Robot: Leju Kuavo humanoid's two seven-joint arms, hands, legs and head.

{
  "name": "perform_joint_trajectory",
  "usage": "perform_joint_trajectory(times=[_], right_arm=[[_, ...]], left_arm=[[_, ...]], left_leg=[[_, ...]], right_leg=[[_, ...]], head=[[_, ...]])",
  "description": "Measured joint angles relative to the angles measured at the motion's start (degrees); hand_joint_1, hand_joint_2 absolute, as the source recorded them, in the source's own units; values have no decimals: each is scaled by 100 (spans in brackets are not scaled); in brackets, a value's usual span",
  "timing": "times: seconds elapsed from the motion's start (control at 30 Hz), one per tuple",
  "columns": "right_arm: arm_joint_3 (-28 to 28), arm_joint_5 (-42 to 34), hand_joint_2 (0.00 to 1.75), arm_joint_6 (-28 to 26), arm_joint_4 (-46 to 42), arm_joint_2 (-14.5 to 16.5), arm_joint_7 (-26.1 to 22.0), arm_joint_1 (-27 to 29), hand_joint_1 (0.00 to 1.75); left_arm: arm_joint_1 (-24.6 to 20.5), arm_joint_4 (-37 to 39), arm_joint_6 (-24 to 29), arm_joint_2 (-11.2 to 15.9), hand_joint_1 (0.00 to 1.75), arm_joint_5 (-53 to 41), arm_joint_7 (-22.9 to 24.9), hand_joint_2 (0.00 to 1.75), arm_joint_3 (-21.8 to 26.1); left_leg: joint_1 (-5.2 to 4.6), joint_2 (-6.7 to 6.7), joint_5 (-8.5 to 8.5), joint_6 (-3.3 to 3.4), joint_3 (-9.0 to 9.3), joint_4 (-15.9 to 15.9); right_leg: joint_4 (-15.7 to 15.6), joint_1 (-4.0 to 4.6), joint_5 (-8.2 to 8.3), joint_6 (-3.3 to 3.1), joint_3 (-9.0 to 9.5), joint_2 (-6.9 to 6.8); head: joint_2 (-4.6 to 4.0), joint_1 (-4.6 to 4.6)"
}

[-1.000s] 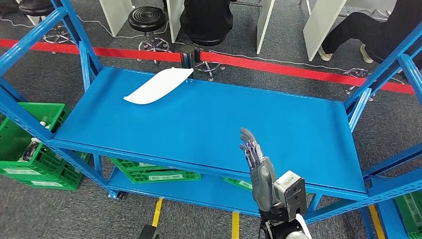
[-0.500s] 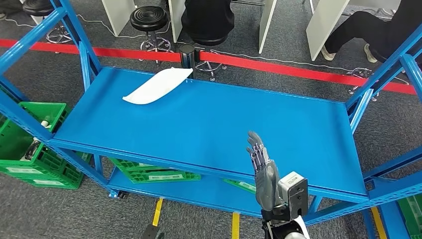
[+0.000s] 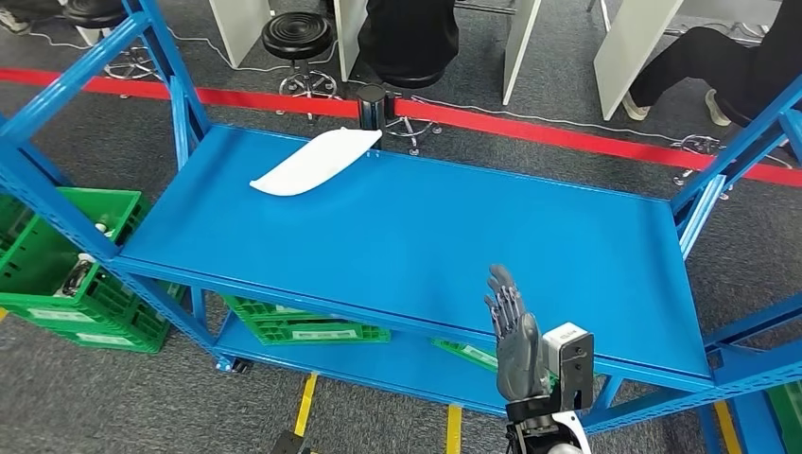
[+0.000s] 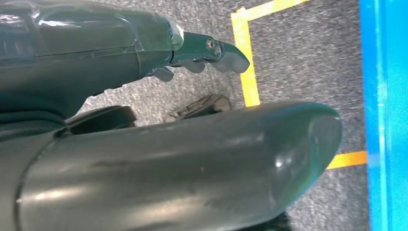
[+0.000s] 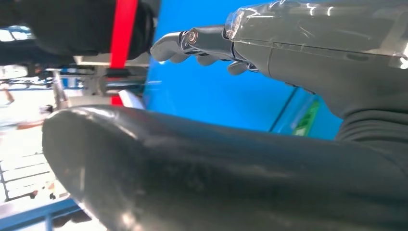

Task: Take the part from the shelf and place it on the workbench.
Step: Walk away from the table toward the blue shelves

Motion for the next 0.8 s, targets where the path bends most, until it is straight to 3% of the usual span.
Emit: perform_joint_trajectory(times=[0.03,0.13,0.2,0.3,0.37,0.43,0.47,0.5,0.53,0.6,0.67,0.73,0.8], right_arm=[[-15,-23,0,0,36,0,-7,8,0],[-97,-85,0,1,130,-3,-25,7,0],[-138,-128,0,0,175,-17,-31,5,0],[-152,-155,0,1,237,-33,-37,1,0],[-167,-170,0,3,275,-34,-43,-2,0],[-201,-203,0,8,315,-38,-44,4,0],[-220,-223,0,11,337,-41,-44,6,0],[-234,-239,0,14,359,-44,-44,7,0],[-244,-253,0,16,379,-46,-44,7,0],[-257,-281,0,17,416,-49,-44,6,0],[-279,-311,0,18,446,-56,-42,3,0],[-292,-326,0,20,470,-72,-40,0,0],[-293,-329,0,21,496,-89,-40,2,0]], left_arm=[[12,0,-1,10,0,-3,3,0,-16],[19,-1,-17,24,0,-9,8,0,-53],[25,-1,-40,22,0,-20,10,0,-59],[51,-1,-68,24,0,-27,12,0,-61],[60,-1,-84,24,0,-41,15,0,-64],[62,-1,-111,22,0,-74,21,0,-79],[64,-1,-122,22,0,-91,25,0,-90],[67,-1,-130,22,0,-105,30,0,-100],[69,-1,-138,21,0,-115,34,0,-108],[65,-1,-165,21,0,-131,36,0,-133],[54,-1,-187,20,0,-139,33,0,-158],[51,-1,-196,19,0,-143,31,0,-172],[51,-1,-198,18,0,-143,32,0,-188]], left_leg=[[-7,-6,2,-4,0,2],[-19,-38,26,-54,-11,15],[-23,-56,70,-135,-42,20],[2,-38,60,-256,-86,41],[14,-3,-274,-295,-210,351],[19,9,-766,-314,-429,1036],[20,8,-915,-322,-500,1340],[21,7,-955,-328,-498,1500],[21,8,-877,-329,-393,1449],[24,13,-578,-319,86,808],[11,6,-443,-290,531,117],[-11,-9,-448,-238,625,-95],[-15,-11,-377,-143,556,-105]], right_leg=[[-99,0,136,-10,54,1],[-1152,7,668,-70,571,19],[-1522,32,744,-127,732,41],[-1585,53,821,-257,692,28],[-1628,49,906,-361,632,1],[-1624,68,980,-404,537,-16],[-1616,76,1015,-406,482,-24],[-1603,83,1049,-403,425,-28],[-1585,85,1079,-393,368,-30],[-1534,78,1129,-358,268,-29],[-1480,83,1175,-298,194,-27],[-1466,90,1238,-227,162,-26],[-1449,78,1247,-152,139,-18]], head=[[0,14],[0,27],[0,21],[0,-2],[0,-55],[0,-139],[0,-171],[0,-195],[0,-214],[0,-253],[0,-288],[0,-290],[0,-278]])
